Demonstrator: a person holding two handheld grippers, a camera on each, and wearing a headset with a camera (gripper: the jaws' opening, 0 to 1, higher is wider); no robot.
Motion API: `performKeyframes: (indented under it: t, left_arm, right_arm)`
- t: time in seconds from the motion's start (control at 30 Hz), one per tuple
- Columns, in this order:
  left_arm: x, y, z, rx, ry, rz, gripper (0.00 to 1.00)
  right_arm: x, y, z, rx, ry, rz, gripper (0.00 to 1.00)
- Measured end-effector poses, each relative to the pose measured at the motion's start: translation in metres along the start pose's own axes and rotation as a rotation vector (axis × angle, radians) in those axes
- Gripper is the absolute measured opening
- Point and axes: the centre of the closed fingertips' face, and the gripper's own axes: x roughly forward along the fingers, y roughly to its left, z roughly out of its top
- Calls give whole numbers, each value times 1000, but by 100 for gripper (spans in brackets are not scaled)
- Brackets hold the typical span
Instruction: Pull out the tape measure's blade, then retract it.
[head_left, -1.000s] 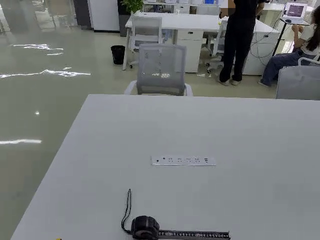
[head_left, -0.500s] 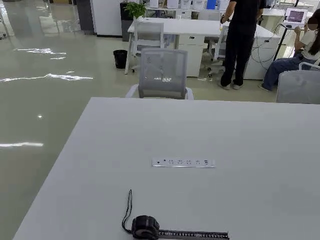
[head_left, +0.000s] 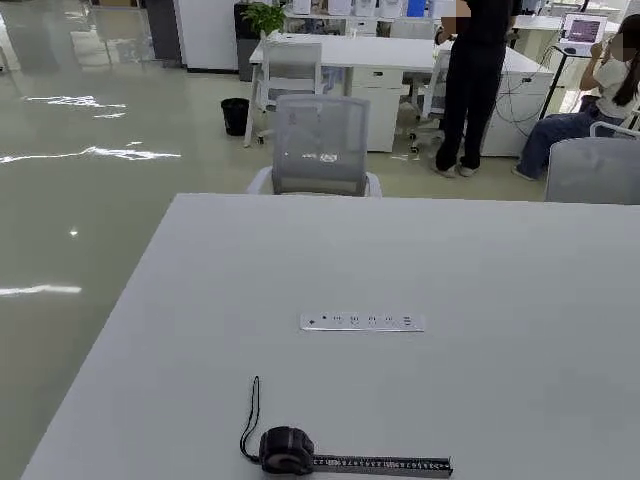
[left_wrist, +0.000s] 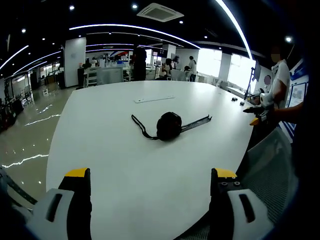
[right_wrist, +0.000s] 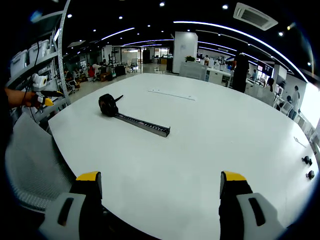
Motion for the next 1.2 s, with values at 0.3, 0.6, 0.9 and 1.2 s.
performKeyframes:
  t: [0.3, 0.6, 0.9, 1.2]
  left_arm:
    - [19, -20, 15, -21, 37, -9, 99]
    - [48, -44, 42, -11, 31, -23, 99]
    - [81, -69, 49, -43, 50, -43, 99]
    - [111, -86, 50, -53, 73, -34, 99]
  right_arm:
    - [4, -1, -2, 9, 3, 15, 100]
    - [17, -9, -3, -7, 18, 31, 100]
    - [30, -10, -1, -32, 23, 58, 98]
    - [38, -12, 5, -36, -13, 78, 98]
